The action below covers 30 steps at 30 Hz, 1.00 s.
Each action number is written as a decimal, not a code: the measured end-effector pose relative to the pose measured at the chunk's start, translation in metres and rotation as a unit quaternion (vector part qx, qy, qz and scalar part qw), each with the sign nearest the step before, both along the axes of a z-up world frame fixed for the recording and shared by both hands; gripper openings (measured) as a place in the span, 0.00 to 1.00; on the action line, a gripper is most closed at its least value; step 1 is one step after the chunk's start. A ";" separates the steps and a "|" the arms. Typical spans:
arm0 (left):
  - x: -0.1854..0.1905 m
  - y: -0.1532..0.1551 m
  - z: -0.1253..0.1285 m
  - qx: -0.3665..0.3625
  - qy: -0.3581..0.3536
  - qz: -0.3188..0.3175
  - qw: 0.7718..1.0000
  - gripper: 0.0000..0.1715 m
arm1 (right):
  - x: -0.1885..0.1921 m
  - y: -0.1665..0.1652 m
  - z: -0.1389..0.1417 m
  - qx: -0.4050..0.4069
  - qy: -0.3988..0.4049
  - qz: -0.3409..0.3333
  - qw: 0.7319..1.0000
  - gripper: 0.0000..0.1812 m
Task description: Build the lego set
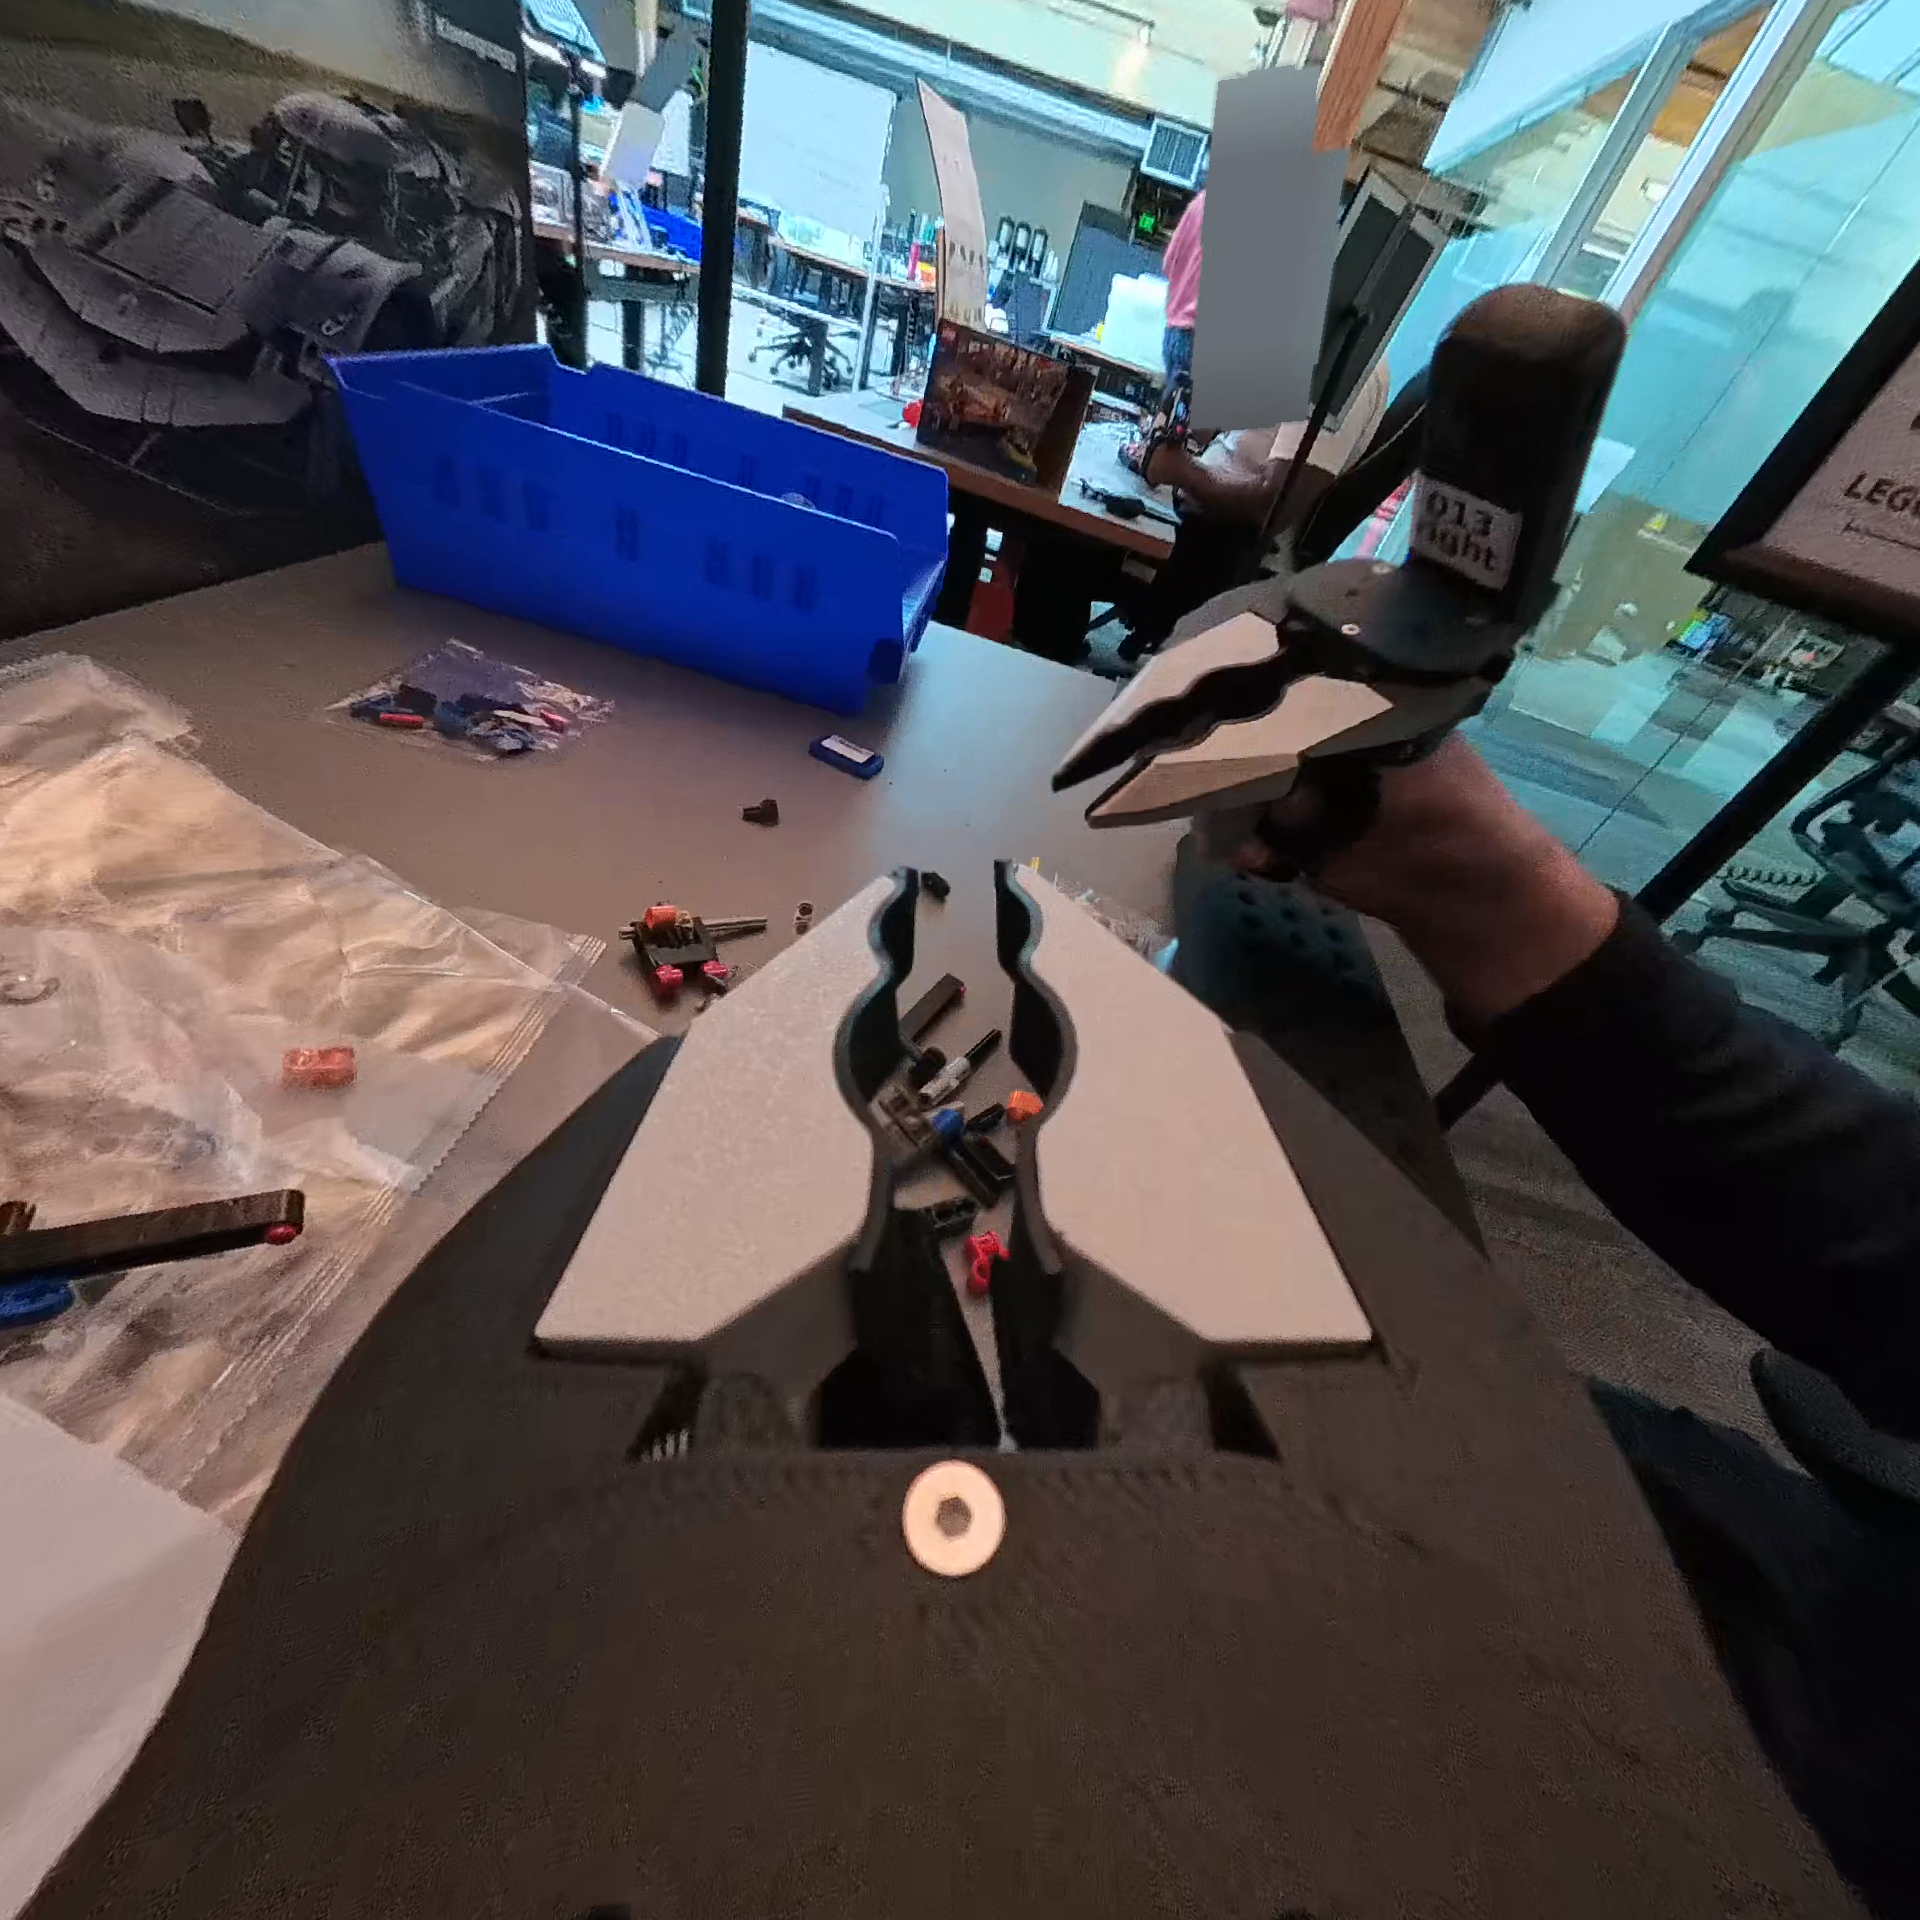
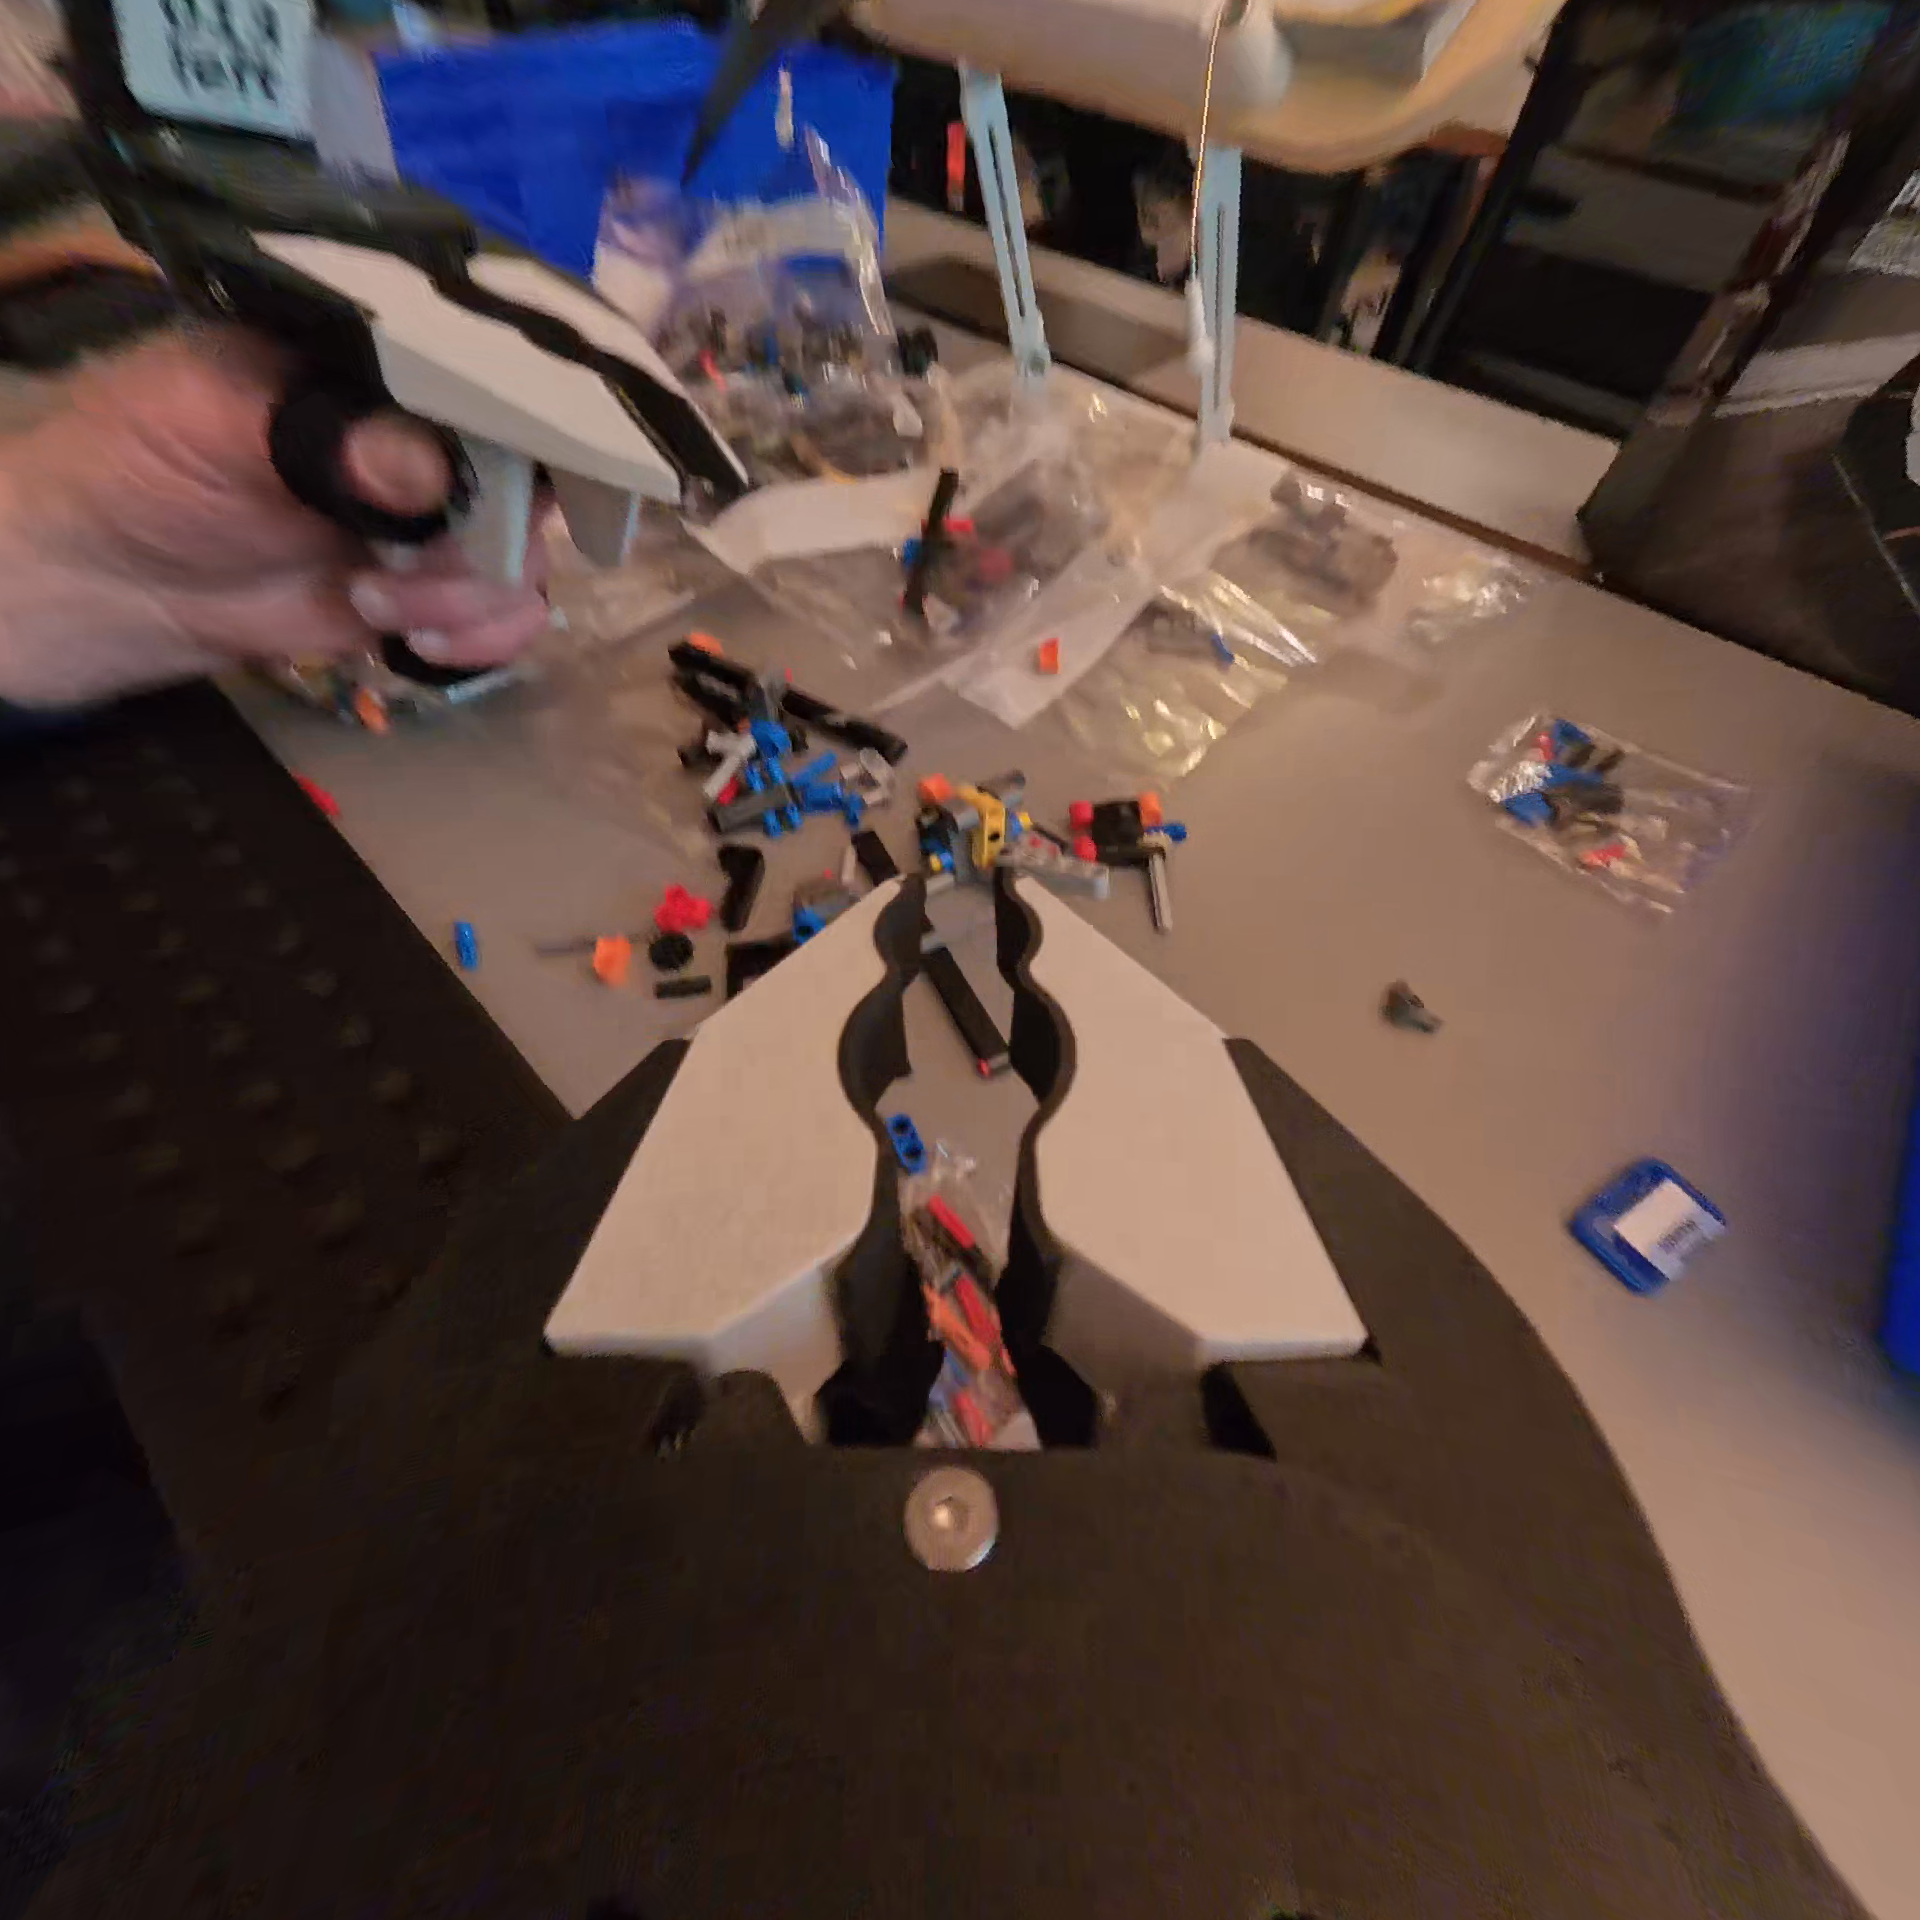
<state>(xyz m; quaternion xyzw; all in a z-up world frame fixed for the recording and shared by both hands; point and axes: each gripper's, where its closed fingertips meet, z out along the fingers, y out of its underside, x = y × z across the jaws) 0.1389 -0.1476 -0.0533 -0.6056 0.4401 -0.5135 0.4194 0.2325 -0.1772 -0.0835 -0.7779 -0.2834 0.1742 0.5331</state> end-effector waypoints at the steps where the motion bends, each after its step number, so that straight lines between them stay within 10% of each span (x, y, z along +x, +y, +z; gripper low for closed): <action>1: 0.000 0.000 -0.001 -0.002 0.002 -0.001 1.000 0.08 | -0.001 -0.002 -0.003 -0.012 -0.006 0.005 1.000 0.07; 11: 0.001 0.003 -0.005 0.014 0.016 0.010 1.000 0.09 | -0.030 0.026 -0.067 -0.248 0.013 0.012 0.969 0.20; 16: 0.001 0.002 -0.005 0.010 0.017 0.006 1.000 0.09 | -0.042 0.044 -0.090 -0.298 -0.005 0.005 0.954 0.10; 30: 0.004 -0.001 -0.010 -0.014 0.026 -0.006 1.000 0.18 | -0.081 0.023 -0.003 -0.115 0.063 0.128 0.983 0.01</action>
